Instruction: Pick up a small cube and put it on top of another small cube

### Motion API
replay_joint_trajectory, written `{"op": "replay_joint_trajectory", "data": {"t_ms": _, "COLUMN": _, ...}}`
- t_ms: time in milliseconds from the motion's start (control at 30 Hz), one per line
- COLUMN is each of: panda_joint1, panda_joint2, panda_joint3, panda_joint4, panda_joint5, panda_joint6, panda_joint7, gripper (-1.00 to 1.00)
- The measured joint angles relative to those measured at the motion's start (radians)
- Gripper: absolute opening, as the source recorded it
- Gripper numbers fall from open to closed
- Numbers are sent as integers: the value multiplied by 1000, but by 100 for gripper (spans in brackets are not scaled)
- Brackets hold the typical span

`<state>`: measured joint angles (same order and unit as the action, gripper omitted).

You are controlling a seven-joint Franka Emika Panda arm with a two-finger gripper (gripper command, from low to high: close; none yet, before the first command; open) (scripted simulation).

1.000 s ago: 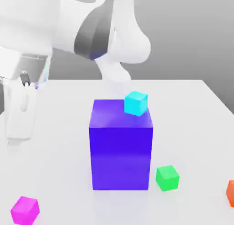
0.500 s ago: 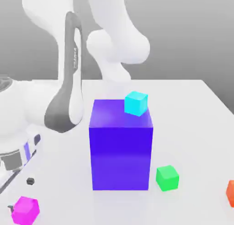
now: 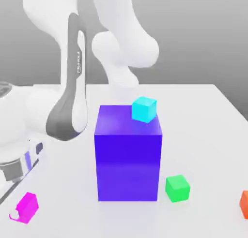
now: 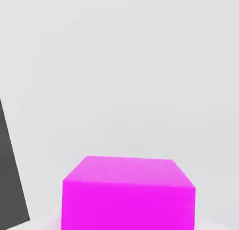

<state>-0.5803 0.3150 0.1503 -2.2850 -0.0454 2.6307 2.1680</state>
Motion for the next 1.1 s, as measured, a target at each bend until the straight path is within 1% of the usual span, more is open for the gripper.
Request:
{"op": "replay_joint_trajectory", "data": {"t_ms": 233, "panda_joint1": 75, "panda_joint2": -189, "panda_joint3": 130, "panda_joint4": -66, "panda_joint5": 131, "panda_joint6": -80, "panda_joint7": -13, "gripper": -100}}
{"op": "replay_joint_trajectory", "data": {"t_ms": 400, "panda_joint1": 190, "panda_joint2": -304, "panda_joint3": 193, "panda_joint4": -126, "panda_joint5": 212, "panda_joint6": -112, "panda_joint7": -8, "gripper": -100}}
{"op": "replay_joint_trajectory", "data": {"t_ms": 567, "panda_joint1": 294, "panda_joint2": -390, "panda_joint3": 238, "panda_joint4": -195, "panda_joint5": 269, "panda_joint6": -116, "panda_joint7": 15, "gripper": -100}}
{"op": "replay_joint_trajectory", "data": {"t_ms": 733, "panda_joint1": 368, "panda_joint2": -445, "panda_joint3": 298, "panda_joint4": -273, "panda_joint5": 305, "panda_joint6": -89, "panda_joint7": 52, "gripper": -100}}
{"op": "replay_joint_trajectory", "data": {"t_ms": 933, "panda_joint1": 441, "panda_joint2": -464, "panda_joint3": 387, "panda_joint4": -379, "panda_joint5": 312, "panda_joint6": -11, "panda_joint7": 120, "gripper": -100}}
{"op": "replay_joint_trajectory", "data": {"t_ms": 1000, "panda_joint1": 446, "panda_joint2": -454, "panda_joint3": 420, "panda_joint4": -430, "panda_joint5": 276, "panda_joint6": 25, "panda_joint7": 177, "gripper": -100}}
{"op": "replay_joint_trajectory", "data": {"t_ms": 1033, "panda_joint1": 432, "panda_joint2": -446, "panda_joint3": 434, "panda_joint4": -459, "panda_joint5": 237, "panda_joint6": 30, "panda_joint7": 223, "gripper": -100}}
{"op": "replay_joint_trajectory", "data": {"t_ms": 1100, "panda_joint1": 411, "panda_joint2": -412, "panda_joint3": 449, "panda_joint4": -479, "panda_joint5": 175, "panda_joint6": 62, "panda_joint7": 280, "gripper": -100}}
